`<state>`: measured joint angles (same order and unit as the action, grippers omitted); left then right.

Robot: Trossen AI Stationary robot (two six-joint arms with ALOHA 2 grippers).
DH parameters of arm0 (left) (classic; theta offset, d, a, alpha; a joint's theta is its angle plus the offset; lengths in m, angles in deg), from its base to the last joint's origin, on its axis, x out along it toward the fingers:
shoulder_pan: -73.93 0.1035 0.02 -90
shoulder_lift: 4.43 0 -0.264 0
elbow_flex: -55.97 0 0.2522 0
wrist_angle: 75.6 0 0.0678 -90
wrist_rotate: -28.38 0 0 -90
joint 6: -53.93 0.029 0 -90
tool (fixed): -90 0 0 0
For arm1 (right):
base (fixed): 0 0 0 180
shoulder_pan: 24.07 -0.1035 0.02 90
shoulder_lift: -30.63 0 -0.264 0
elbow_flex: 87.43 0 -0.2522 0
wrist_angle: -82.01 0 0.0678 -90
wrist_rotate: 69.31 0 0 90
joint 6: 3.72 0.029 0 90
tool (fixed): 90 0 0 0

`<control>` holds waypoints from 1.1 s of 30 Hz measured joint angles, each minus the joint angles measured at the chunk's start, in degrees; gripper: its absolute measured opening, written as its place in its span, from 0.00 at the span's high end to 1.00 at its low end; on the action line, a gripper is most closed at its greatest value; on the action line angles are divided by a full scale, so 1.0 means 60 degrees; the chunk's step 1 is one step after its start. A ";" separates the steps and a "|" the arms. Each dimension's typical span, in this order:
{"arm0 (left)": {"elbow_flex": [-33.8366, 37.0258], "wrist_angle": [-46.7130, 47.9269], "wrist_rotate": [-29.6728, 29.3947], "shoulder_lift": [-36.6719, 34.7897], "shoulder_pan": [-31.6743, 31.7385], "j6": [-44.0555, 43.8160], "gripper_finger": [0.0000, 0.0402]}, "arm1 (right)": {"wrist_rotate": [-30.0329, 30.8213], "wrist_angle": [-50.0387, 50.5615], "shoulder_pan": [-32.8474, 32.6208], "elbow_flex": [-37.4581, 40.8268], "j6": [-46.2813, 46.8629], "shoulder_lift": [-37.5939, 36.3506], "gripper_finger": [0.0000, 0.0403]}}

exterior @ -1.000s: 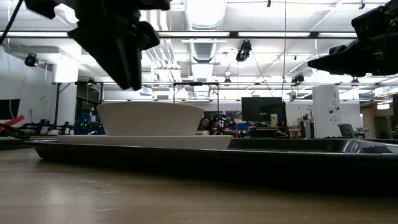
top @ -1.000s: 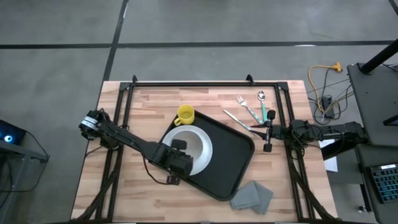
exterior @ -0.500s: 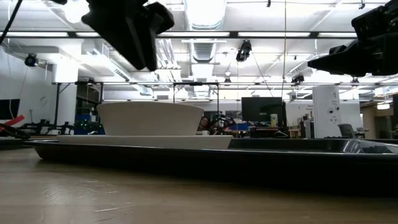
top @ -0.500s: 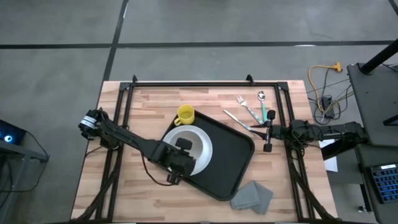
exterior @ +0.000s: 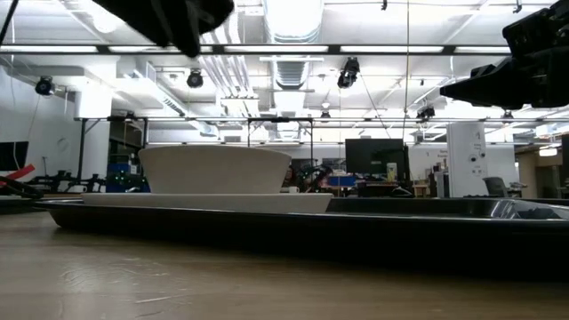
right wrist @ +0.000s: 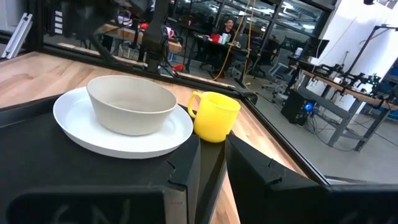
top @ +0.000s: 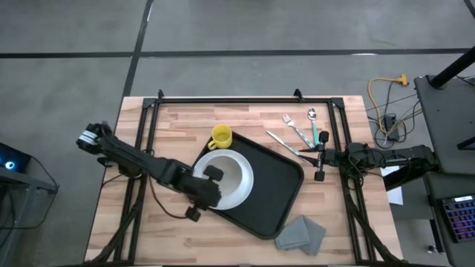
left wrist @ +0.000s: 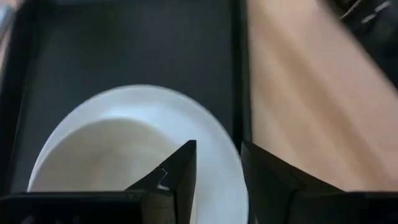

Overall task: Set up tray
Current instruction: Put the gray napkin on the black serving tray to the right of the white plate

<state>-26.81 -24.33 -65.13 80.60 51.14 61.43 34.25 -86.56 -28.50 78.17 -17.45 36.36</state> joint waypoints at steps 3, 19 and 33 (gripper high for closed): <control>0.0737 -0.0739 0.0087 -0.0851 -0.0007 -0.0001 0.72 | 0.0000 0.0000 0.0000 0.0003 -0.0012 0.0000 0.83; 0.6055 -0.4155 0.0087 -0.5769 -0.0004 0.0231 0.72 | 0.0000 0.0000 -0.0004 0.0003 -0.0015 0.0004 0.83; 0.9883 -1.0291 0.0042 -0.9045 -0.0004 0.0861 0.72 | 0.0000 0.0001 -0.0007 0.0000 0.0005 0.0007 0.83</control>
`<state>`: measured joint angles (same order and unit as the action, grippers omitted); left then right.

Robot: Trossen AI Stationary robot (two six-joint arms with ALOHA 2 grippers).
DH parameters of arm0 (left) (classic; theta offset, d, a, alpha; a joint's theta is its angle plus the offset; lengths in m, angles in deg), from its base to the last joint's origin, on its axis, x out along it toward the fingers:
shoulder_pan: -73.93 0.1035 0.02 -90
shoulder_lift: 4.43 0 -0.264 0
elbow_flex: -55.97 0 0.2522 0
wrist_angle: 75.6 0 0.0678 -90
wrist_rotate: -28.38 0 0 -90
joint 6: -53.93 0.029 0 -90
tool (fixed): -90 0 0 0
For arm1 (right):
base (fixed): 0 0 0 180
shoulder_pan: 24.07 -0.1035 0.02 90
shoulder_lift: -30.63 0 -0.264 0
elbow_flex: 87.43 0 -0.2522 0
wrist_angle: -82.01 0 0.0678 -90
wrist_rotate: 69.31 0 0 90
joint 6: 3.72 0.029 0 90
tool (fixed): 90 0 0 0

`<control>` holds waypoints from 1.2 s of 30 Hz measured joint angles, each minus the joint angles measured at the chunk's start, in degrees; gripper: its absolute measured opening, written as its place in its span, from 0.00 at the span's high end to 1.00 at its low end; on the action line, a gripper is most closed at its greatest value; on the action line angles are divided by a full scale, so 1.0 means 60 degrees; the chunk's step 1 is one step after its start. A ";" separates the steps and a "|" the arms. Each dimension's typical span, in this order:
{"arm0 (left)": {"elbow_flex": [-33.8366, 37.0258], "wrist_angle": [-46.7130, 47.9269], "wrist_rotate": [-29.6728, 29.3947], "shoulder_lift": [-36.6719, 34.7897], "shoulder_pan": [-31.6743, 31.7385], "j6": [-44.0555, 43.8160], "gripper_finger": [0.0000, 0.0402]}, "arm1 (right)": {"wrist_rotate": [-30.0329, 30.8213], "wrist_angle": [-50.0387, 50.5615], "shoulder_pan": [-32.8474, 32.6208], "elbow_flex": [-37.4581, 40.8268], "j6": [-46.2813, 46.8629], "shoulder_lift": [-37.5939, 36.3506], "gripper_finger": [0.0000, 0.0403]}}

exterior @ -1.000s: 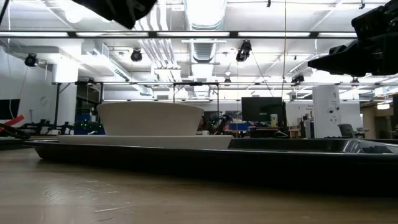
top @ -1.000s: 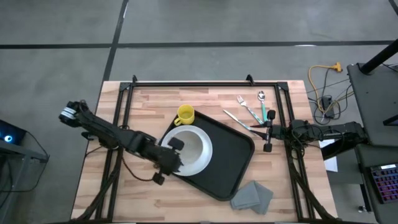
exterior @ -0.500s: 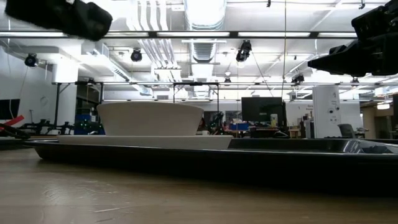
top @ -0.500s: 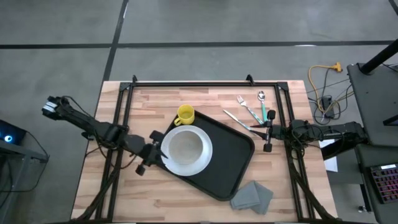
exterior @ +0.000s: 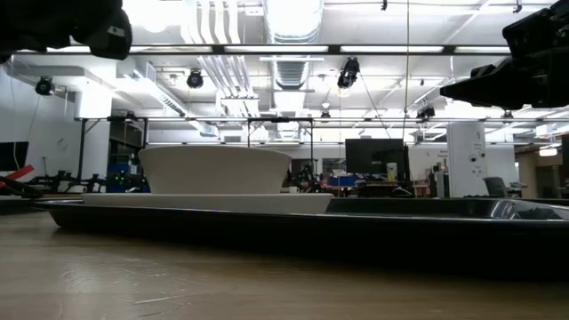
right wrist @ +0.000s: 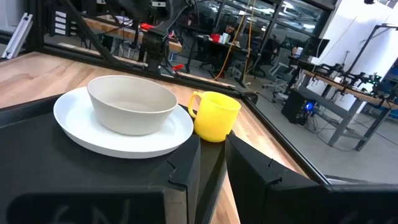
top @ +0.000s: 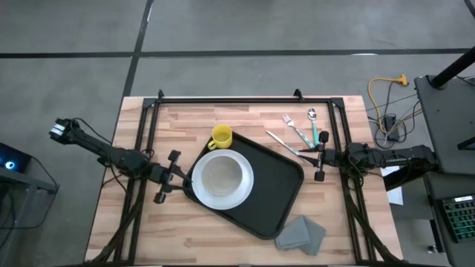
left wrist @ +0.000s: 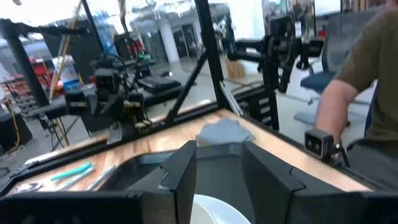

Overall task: Set up tray
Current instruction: Put the gray napkin on the black serving tray to the right of the white plate

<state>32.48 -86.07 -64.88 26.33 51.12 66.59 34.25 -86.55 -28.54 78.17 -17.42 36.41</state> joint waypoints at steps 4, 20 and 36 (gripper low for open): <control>0.0302 0.0007 -0.0012 -0.0674 0.0000 -0.0150 0.72 | 0.0000 -0.0001 0.0000 0.0002 -0.0040 0.0000 0.83; -0.0173 0.1220 -0.0009 -0.2015 0.0004 -0.0676 0.72 | 0.0000 -0.0001 0.0000 0.0002 -0.0003 0.0000 0.83; 0.0582 0.0065 0.0027 -0.3125 0.0004 -0.0800 0.72 | 0.0000 0.0000 0.0007 0.0000 -0.0037 0.0000 0.83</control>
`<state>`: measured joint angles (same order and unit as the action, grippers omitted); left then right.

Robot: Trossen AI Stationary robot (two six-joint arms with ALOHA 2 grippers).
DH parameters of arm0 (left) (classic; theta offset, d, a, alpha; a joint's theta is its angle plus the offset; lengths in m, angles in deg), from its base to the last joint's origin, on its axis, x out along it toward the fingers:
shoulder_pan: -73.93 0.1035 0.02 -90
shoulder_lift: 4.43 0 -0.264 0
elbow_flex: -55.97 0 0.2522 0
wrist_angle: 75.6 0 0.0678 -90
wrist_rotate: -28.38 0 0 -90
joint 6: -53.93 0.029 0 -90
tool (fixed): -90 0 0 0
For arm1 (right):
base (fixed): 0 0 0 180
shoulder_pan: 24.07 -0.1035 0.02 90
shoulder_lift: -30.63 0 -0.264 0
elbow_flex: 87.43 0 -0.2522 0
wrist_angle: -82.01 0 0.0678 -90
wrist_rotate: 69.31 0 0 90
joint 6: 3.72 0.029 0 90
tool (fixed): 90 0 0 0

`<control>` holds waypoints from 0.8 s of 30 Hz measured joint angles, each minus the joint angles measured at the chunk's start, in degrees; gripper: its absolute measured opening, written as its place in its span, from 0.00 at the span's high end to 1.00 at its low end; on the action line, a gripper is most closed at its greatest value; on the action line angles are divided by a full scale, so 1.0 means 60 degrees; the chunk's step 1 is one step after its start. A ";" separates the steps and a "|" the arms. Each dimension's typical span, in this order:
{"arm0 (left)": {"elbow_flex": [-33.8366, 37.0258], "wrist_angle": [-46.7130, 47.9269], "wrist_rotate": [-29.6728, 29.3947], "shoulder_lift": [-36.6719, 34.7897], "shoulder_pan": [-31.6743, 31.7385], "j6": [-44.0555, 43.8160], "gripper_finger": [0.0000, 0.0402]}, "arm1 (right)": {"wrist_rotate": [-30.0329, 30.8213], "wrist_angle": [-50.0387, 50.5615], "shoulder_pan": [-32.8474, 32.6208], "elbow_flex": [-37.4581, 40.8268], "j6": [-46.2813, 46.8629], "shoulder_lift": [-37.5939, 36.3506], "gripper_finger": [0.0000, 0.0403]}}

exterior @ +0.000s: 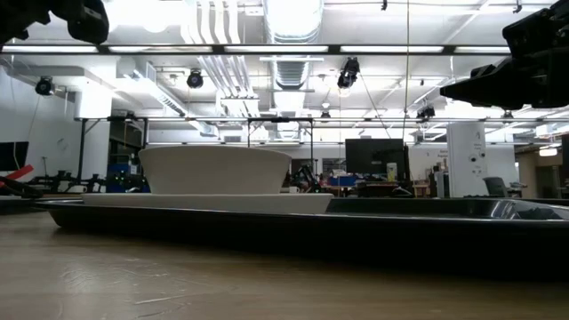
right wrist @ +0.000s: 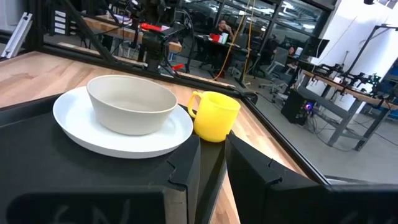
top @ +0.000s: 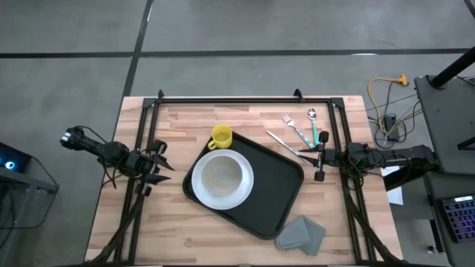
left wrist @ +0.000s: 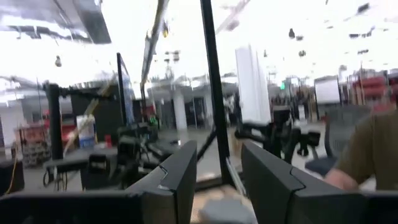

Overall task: Set up tray
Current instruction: Put the gray napkin on the black serving tray to the right of the white plate

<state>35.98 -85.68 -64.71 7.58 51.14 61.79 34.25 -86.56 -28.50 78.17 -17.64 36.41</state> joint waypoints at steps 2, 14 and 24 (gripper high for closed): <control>0.0281 -0.0281 0.0000 -0.0268 0.0000 0.0037 0.72 | 0.0000 0.0000 0.0000 0.0000 0.0037 0.0000 0.83; 0.0910 0.0355 0.0005 -0.1954 0.0000 0.0253 0.72 | -0.0001 0.0000 -0.0004 0.0000 0.0002 0.0004 0.83; 0.0854 0.0543 0.0029 -0.1936 0.0000 0.0287 0.72 | -0.0001 0.0000 -0.0007 0.0002 0.0036 0.0000 0.83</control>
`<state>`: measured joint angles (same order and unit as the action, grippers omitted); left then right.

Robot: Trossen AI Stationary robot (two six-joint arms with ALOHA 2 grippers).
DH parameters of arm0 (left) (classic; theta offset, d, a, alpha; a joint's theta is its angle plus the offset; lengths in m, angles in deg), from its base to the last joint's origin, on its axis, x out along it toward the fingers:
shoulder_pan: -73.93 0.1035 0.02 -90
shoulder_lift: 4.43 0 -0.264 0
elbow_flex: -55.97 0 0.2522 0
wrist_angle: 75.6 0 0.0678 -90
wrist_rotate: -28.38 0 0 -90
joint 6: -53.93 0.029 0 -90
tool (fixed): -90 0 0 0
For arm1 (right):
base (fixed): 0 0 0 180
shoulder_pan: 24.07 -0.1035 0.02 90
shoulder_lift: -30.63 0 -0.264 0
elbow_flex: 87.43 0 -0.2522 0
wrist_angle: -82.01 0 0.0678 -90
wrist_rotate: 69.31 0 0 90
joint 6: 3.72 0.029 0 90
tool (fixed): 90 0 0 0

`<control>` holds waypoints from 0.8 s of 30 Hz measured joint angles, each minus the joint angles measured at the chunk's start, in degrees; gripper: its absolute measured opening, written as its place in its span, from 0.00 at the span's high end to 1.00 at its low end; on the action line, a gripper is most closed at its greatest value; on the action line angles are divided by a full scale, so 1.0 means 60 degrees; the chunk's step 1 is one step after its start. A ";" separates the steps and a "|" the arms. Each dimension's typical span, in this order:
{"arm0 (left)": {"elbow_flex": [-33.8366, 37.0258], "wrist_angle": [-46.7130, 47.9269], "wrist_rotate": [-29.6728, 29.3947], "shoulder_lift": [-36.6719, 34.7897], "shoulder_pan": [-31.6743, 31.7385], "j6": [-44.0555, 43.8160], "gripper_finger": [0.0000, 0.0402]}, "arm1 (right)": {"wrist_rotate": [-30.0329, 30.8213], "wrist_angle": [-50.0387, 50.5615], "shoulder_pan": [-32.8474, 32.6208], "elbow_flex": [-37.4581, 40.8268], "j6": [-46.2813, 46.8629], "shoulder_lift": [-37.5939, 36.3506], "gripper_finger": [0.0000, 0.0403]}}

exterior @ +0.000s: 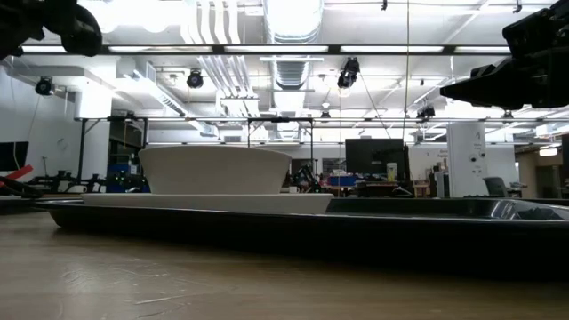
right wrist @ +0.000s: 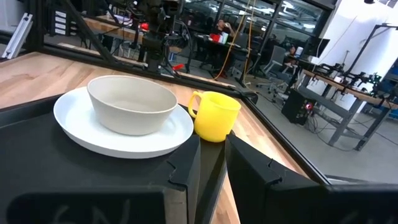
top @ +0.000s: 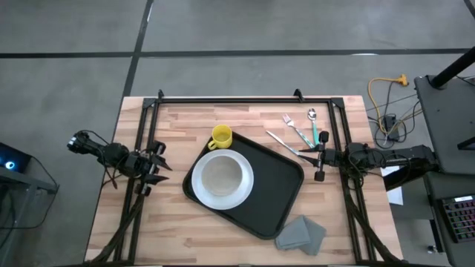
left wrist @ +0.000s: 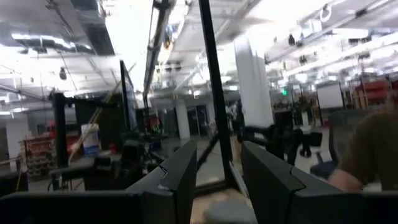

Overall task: Set up tray
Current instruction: Put the gray napkin on the black serving tray to the right of the white plate

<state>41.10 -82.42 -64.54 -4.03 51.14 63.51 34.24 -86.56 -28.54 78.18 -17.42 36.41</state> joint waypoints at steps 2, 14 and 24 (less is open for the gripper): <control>0.0016 0.0425 0.0000 -0.0016 0.0000 0.0016 0.72 | 0.0001 0.0000 0.0000 -0.0003 -0.0029 0.0000 0.83; 0.0026 0.1537 -0.0004 -0.0016 -0.0004 0.0106 0.72 | 0.0001 0.0003 0.0000 -0.0002 -0.0006 0.0000 0.83; 0.0026 0.2675 -0.0007 -0.0016 -0.0004 0.0110 0.72 | 0.0001 0.0000 0.0000 -0.0001 -0.0027 -0.0004 0.83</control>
<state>41.26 -66.37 -64.58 -4.13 51.12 64.17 34.25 -86.56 -28.54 78.17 -17.58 36.39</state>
